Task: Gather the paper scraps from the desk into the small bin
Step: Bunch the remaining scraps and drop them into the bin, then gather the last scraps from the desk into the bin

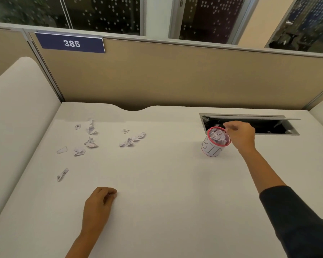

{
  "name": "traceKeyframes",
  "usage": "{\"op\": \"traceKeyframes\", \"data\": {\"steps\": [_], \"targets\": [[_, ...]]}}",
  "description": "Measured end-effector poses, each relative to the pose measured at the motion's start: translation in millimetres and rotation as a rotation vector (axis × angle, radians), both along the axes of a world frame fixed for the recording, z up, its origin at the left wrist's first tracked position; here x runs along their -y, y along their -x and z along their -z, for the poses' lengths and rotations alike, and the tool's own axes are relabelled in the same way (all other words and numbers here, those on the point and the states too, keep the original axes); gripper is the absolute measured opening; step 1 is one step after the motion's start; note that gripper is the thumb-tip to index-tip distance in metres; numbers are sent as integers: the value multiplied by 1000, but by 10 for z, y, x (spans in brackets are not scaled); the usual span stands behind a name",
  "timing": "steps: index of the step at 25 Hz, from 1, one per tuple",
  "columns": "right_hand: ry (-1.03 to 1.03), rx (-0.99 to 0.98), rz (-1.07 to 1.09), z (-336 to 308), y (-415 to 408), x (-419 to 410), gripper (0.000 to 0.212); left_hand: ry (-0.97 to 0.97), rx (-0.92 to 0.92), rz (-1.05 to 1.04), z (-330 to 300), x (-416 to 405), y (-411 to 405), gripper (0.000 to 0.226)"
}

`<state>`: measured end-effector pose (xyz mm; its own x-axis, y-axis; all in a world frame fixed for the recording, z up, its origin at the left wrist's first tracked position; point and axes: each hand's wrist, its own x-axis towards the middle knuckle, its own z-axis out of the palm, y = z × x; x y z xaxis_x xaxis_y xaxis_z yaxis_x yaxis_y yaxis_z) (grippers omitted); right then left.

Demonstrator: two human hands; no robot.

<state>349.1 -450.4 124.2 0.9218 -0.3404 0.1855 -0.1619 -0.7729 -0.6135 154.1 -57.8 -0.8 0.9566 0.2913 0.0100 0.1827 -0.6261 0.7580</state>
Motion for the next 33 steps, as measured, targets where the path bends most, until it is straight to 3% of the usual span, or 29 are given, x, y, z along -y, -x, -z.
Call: {"op": "traceKeyframes", "data": {"steps": [4,10,12,15,19,22,27,31,33], "targets": [[-217,114,-26,71,503,-406,18,224,-48,5,-179,367,93,24],[-677,-259,-438,351,1545,-1225,10,511,-65,95,-656,913,28,12],[-716,-341,-522,353,1724,-1320,14,544,-46,124,-783,988,-12,11],[-741,-304,-519,319,1794,-1348,20,598,-31,138,-882,1046,-48,11],[-697,-242,-479,302,1747,-1278,10,662,-12,143,-841,1070,-60,12],[-648,-204,-434,295,1643,-1147,10,498,-2,155,-661,989,-111,15],[-583,-113,-317,212,1213,-719,11,-31,31,183,-183,594,-276,24],[-350,36,-178,119,723,-166,8,-366,9,246,26,329,-344,33],[-185,71,-106,122,493,53,15,-453,-32,262,59,304,-312,51]]}}
